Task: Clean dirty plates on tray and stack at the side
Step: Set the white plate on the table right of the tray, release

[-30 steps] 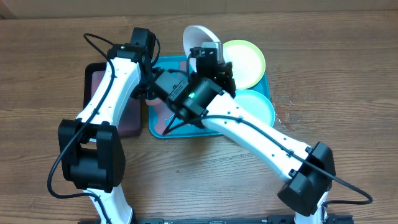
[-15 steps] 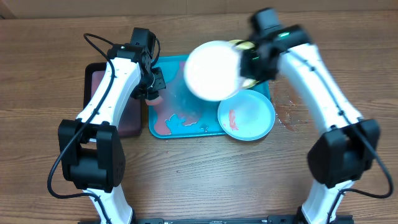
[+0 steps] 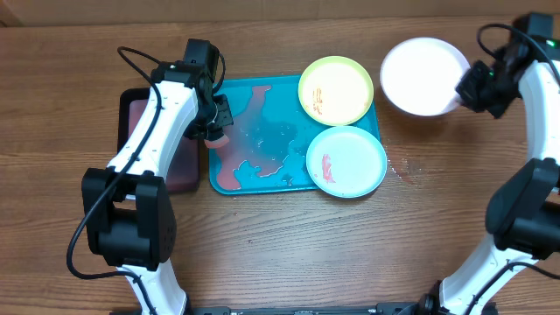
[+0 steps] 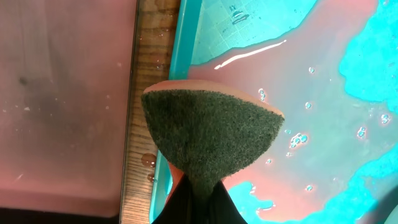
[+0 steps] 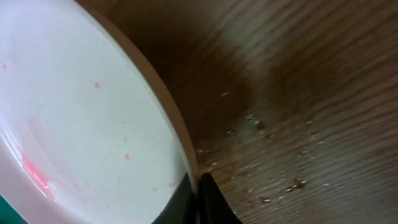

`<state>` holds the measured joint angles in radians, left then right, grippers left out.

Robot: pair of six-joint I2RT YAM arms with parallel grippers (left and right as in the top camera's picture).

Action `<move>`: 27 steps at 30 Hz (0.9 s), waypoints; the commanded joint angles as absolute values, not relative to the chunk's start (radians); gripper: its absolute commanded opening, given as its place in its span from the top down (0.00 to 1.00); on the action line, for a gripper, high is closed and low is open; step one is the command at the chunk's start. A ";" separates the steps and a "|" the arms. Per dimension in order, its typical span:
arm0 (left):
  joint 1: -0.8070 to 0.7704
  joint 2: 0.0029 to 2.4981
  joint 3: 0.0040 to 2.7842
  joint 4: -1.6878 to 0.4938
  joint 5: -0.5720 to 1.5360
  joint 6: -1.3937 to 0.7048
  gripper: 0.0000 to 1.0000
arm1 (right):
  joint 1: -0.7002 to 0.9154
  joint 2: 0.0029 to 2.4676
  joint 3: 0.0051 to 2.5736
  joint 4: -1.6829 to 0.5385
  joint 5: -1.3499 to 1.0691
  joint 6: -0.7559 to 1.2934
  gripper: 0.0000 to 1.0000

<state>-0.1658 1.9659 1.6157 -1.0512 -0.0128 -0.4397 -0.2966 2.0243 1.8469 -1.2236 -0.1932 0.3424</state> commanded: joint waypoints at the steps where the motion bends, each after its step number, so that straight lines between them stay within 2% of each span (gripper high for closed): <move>1: -0.165 1.969 1.639 -1.049 -0.026 -0.454 0.96 | -0.344 2.069 1.776 -1.192 -0.149 0.362 0.96; 15: -0.171 1.969 1.639 -1.043 -0.027 -0.453 0.96 | -0.368 2.077 1.468 -0.974 -0.149 0.401 0.96; 16: -0.171 1.969 1.639 -1.042 -0.027 -0.454 0.96 | -0.368 2.077 1.452 -0.961 -0.149 0.401 0.94; 17: -0.171 1.969 1.639 -1.042 -0.026 -0.454 0.96 | -0.368 2.077 1.440 -0.953 -0.150 0.401 0.85; 18: -0.171 1.969 1.639 -1.042 -0.026 -0.454 0.96 | -0.368 2.077 1.430 -0.952 -0.150 0.401 0.71; 19: -0.171 1.969 1.639 -1.042 -0.026 -0.454 0.96 | -0.368 2.077 1.430 -0.956 -0.150 0.401 0.68; 27: -0.173 1.969 1.639 -1.042 -0.026 -0.454 0.96 | -0.353 2.002 1.531 -1.111 -0.312 0.316 0.64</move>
<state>-0.1665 1.9659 1.6157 -1.0458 -0.0128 -0.4397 -0.3695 2.0792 1.4708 -1.0851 -0.2153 0.3836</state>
